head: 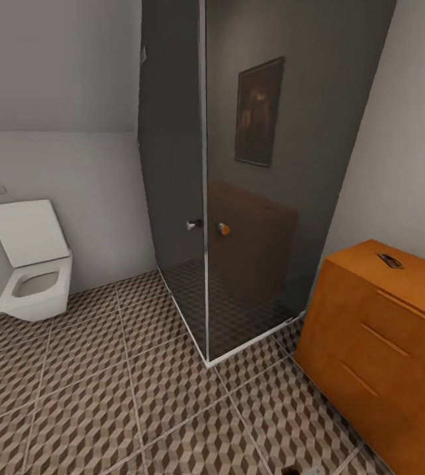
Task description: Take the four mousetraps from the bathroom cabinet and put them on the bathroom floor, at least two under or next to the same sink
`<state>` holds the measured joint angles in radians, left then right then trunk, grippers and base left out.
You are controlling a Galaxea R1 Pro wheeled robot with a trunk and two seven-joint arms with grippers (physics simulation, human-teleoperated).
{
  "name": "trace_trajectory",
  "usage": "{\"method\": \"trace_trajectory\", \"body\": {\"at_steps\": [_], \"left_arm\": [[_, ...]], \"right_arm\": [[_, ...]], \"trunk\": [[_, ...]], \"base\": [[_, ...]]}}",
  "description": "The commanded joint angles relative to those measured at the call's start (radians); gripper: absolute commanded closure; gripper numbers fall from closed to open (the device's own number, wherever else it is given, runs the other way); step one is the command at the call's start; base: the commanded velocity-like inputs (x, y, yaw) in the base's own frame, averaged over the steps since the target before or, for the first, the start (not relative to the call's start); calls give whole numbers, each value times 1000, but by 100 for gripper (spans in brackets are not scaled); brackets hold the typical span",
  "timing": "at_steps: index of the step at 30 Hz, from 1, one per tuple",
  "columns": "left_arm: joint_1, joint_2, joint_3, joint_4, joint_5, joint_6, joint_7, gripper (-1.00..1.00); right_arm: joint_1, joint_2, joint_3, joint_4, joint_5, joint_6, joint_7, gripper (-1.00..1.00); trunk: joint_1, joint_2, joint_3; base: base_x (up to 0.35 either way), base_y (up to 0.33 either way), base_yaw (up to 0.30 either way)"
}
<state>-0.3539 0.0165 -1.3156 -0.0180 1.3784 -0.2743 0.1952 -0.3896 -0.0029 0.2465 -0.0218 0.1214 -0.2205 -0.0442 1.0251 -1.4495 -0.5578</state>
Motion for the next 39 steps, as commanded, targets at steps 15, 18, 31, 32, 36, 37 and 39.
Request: {"method": "trace_trajectory", "body": {"at_steps": [15, 18, 31, 32, 36, 37, 39], "left_arm": [[0, 1, -8, -2, 1, -2, 7, 100], [0, 2, -8, -2, 1, -2, 7, 100], [0, 2, -8, -2, 1, -2, 7, 100], [0, 2, -8, -2, 1, -2, 7, 100], [0, 2, -8, -2, 1, -2, 7, 100], [0, 2, -8, -2, 1, -2, 7, 100], [0, 2, -8, -2, 1, -2, 7, 100]], "right_arm": [[0, 0, 0, 0, 10, -2, -5, 100], [0, -1, 0, 0, 10, -2, -3, 100], [0, 0, 1, 1, 12, -9, 0, 100], [0, 0, 1, 1, 12, -9, 0, 100], [0, 0, 1, 2, 13, -10, 0, 100], [0, 0, 1, 1, 13, -10, 0, 100], [0, 0, 1, 1, 13, -10, 0, 100]], "trunk": [[0, 0, -10], [0, 0, -10], [0, 0, -22], [0, 0, -24], [0, 0, -29], [0, 0, -31], [0, 0, -34]], "base": [[0, 0, 273], [0, 0, 115], [0, 0, 122], [0, 0, 178], [0, 0, 179], [0, 0, 180], [0, 0, 180]]}}
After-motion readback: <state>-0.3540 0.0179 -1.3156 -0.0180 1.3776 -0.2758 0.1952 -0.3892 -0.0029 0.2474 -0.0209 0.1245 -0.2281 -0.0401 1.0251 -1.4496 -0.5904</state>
